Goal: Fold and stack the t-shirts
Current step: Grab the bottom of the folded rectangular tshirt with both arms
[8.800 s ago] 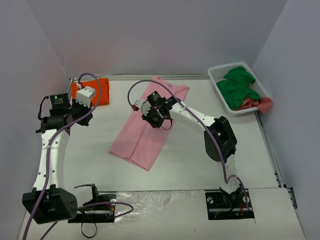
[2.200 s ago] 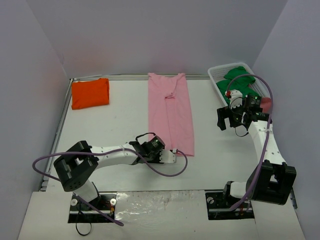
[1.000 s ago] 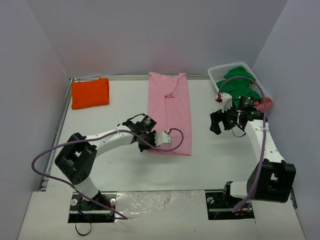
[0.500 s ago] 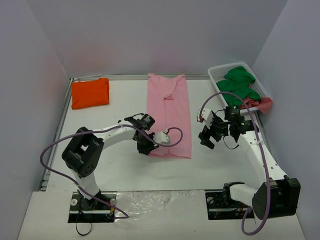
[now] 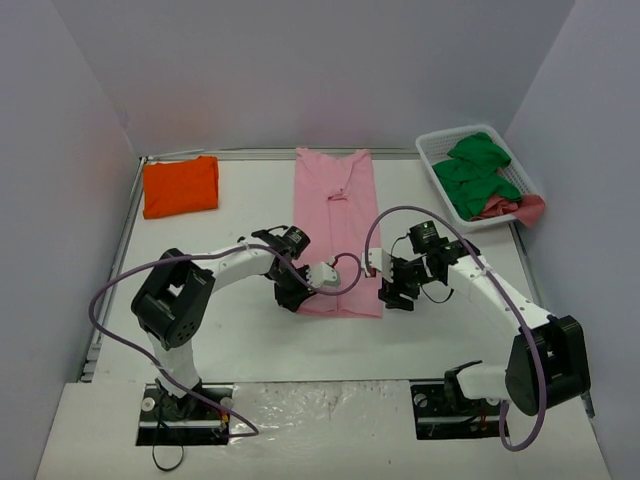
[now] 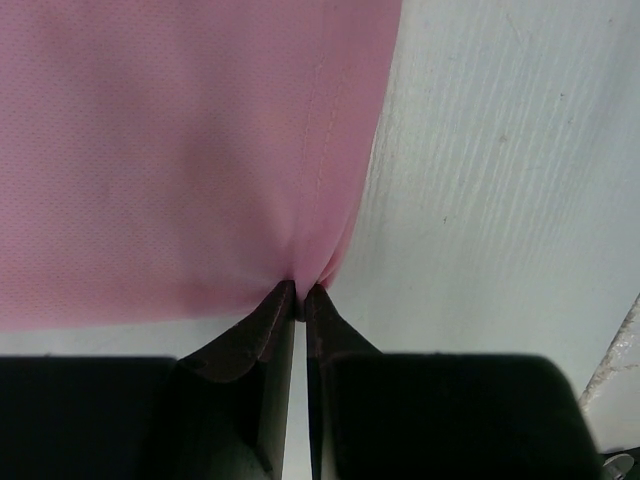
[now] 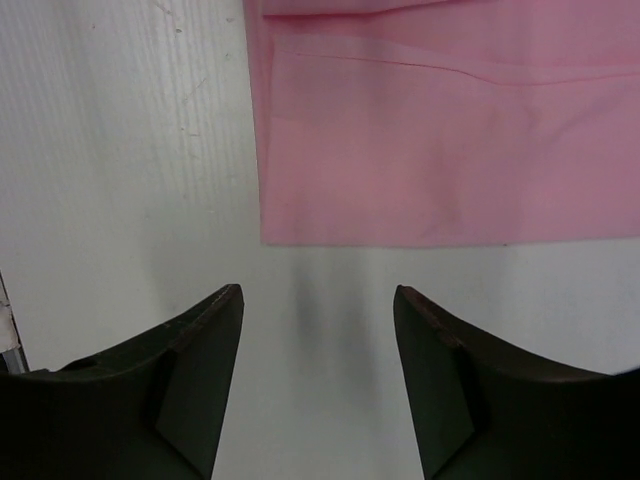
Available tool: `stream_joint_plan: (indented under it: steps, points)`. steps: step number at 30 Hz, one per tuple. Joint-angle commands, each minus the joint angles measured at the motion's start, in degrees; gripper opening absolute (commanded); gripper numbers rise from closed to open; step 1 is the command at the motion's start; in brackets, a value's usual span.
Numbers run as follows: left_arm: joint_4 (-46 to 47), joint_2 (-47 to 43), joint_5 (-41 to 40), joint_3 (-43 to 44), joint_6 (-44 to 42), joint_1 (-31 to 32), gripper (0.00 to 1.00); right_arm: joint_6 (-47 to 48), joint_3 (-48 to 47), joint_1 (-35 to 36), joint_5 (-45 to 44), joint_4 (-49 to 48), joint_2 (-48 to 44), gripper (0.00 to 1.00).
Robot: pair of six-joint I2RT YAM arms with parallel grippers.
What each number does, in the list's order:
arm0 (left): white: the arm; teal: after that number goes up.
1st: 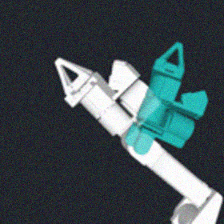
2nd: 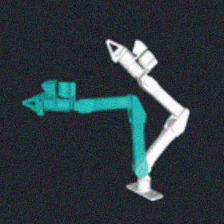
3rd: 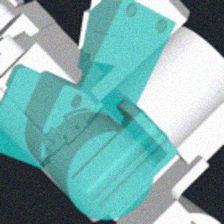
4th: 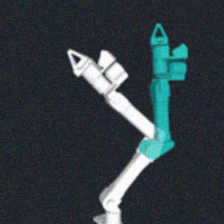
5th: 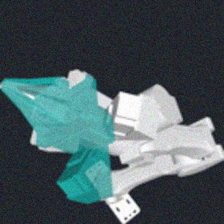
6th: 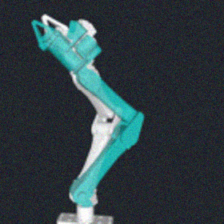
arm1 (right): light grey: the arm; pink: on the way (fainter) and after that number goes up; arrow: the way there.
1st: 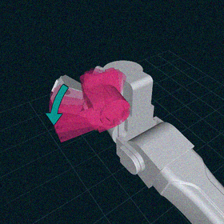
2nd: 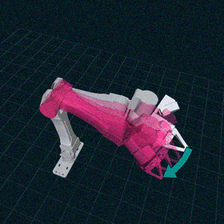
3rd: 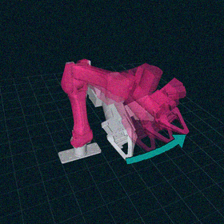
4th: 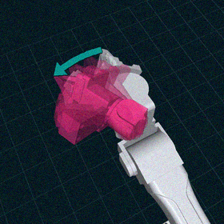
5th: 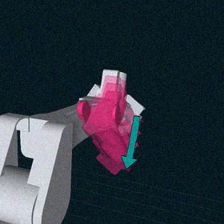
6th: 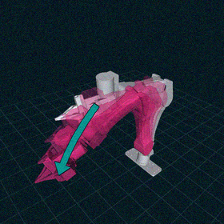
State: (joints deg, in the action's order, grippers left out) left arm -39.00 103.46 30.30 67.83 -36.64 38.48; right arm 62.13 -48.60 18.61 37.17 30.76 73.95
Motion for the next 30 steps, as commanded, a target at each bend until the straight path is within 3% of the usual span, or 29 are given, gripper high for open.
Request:
stream_joint_plan:
  steps: [1,20,25,30]
  points:
    - [-2.5,0.1,2.0,2.1,0.1,-0.9,0.06,1.3,-0.9,2.0,-0.6,2.2,2.3,0.57]
    - [-2.9,2.4,7.7,2.9,0.5,-3.1,0.02,2.1,-3.5,8.5,0.5,1.8,14.1,0.54]
    - [-4.9,3.2,12.3,3.6,-0.4,-4.8,0.02,1.9,-4.1,6.4,5.6,1.7,12.3,0.58]
    - [-7.1,4.6,15.0,4.6,-2.3,-5.3,0.02,1.4,-2.6,6.8,4.3,1.8,10.0,0.58]
